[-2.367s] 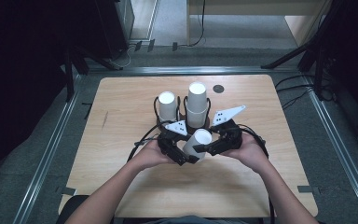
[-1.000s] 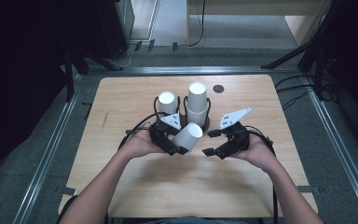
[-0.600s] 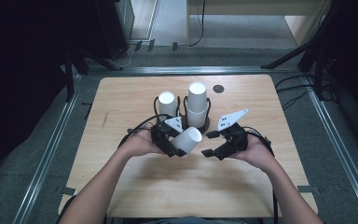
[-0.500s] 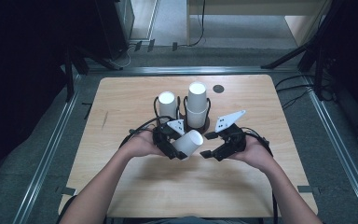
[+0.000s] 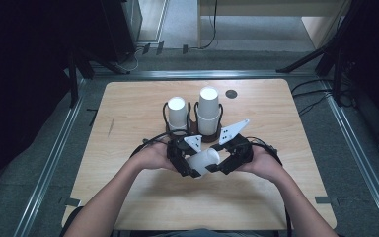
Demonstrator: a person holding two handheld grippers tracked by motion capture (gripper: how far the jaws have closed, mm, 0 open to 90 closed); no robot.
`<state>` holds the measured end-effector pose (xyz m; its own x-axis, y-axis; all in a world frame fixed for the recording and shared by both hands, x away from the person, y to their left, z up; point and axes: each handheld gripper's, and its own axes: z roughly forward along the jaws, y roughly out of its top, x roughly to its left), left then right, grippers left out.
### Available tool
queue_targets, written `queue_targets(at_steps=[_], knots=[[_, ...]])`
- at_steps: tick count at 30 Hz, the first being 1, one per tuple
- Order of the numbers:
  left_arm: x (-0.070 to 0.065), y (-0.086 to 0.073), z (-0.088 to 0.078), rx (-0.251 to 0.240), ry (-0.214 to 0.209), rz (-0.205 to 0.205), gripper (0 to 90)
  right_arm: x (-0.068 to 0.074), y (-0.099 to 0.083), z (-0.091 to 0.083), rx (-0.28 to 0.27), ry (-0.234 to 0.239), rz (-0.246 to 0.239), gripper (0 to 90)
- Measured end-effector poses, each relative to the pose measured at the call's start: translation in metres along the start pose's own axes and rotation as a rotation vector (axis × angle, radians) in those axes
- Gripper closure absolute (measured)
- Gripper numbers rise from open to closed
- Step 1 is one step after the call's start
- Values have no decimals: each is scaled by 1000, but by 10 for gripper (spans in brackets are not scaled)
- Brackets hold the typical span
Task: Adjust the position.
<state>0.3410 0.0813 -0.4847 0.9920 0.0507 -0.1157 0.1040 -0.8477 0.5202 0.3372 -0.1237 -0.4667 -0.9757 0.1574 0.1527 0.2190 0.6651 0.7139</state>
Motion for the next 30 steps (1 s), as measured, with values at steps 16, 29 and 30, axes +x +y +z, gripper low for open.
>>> queue_targets(at_steps=[16, 29, 30], knots=[[0, -1, -6, -70, 67, -73, 36, 3, 4, -5, 8, -11, -5, 343], [3, -6, -14, -212, 89, -127, 36, -6, 0, -26, -115, -19, 37, 342], [3, -6, -14, -212, 89, -127, 36, -5, 1, -27, -127, -18, 39, 342]])
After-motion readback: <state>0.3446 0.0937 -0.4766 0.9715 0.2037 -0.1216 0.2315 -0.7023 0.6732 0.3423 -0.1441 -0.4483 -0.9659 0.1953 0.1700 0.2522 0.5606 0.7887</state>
